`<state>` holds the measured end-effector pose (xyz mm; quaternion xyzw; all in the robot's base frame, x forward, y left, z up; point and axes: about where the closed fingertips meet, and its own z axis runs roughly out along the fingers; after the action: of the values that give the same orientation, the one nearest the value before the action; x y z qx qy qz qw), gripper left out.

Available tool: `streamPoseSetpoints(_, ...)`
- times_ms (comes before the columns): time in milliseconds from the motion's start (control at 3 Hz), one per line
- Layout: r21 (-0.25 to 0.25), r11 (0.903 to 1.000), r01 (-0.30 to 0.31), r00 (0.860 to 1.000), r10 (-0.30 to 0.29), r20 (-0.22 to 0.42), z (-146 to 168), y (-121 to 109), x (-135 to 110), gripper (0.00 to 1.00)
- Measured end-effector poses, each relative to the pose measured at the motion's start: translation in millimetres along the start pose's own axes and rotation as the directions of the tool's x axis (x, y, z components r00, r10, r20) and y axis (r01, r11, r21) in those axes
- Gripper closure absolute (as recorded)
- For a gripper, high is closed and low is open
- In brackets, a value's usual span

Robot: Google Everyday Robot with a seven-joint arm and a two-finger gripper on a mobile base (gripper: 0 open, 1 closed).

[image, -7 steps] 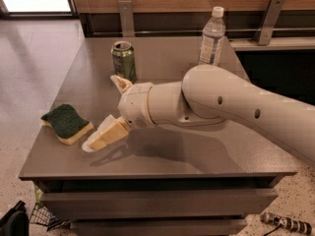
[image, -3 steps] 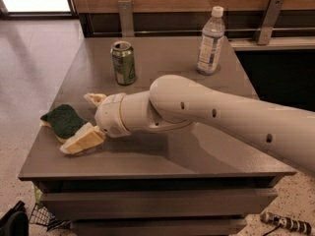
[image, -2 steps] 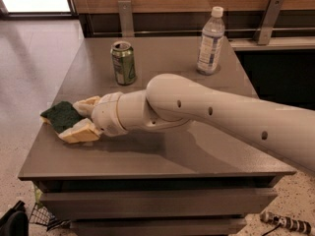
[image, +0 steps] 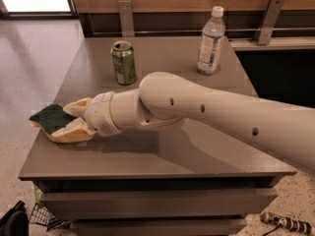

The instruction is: Pick sponge

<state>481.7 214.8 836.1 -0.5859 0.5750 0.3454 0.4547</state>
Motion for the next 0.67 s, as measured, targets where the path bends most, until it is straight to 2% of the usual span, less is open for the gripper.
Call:
streamPoseSetpoints(333,-0.002,1.0000,0.002,1.000,-0.002,0.000,1.0,1.3,-1.2,1.00)
streamPoseSetpoints(667,-0.006,1.0000,0.005,1.000,-0.005,0.001,0.1,1.4,-3.3,1.00)
